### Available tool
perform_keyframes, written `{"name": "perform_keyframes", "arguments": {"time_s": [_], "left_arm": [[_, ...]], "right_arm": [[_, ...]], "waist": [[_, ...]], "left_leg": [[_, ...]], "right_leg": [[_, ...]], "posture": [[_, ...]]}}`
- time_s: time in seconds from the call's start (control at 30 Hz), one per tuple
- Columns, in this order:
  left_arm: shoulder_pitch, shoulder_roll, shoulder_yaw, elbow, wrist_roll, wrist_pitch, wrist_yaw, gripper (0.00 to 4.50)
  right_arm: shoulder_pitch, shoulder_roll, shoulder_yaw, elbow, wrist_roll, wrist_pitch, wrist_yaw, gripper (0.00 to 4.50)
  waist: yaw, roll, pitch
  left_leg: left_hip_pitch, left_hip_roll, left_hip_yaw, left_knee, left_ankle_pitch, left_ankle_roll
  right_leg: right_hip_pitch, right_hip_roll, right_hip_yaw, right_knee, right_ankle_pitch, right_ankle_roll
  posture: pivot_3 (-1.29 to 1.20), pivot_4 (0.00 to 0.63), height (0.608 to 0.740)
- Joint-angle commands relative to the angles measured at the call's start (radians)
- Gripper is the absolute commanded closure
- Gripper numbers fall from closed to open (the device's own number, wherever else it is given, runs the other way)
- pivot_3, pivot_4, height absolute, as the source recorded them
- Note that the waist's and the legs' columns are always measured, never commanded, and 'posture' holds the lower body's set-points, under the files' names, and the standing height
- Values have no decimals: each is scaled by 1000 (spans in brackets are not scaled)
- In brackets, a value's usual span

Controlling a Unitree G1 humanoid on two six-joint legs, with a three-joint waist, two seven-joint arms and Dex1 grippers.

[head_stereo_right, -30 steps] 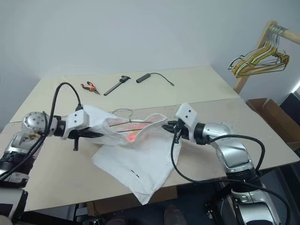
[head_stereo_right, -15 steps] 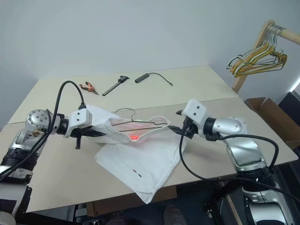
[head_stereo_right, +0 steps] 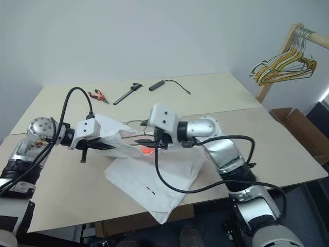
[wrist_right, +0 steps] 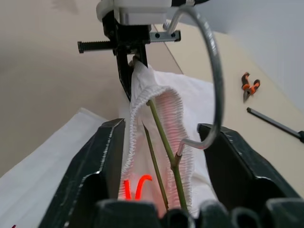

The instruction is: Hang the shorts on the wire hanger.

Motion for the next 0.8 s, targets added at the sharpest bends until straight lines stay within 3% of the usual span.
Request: {"name": "perform_keyframes", "arguments": {"time_s": [0.03,0.17,0.37,0.5,0.8], "left_arm": [[-10,19,25,-30,-15,-10,0,4500],[-3,21,28,-37,-19,-15,1,4500],[0,-3,63,-41,-60,-48,12,4500],[-19,6,92,-67,-116,49,-18,3436],[6,75,147,-68,-160,60,-50,550]], "right_arm": [[-37,11,-16,13,-11,-37,11,2941],[-47,27,-18,42,-16,-60,22,4381],[-57,38,-17,104,-29,-134,52,4471],[-61,38,-22,134,-39,-172,67,4500],[-58,38,-40,142,-45,-186,72,4500]], "waist": [[-1,0,0],[-4,0,0],[-4,0,0],[-3,0,0],[-18,0,0]], "left_leg": [[0,0,0,0,0,0],[0,0,0,0,0,0],[0,0,0,0,0,0],[0,0,0,0,0,0],[0,0,0,0,0,0]], "right_leg": [[0,0,0,0,0,0],[0,0,0,0,0,0],[0,0,0,0,0,0],[0,0,0,1,0,0],[-1,0,0,1,0,0]], "posture": [[-75,0,740],[-75,0,740],[-69,0,740],[-67,0,740],[-68,0,740]]}}
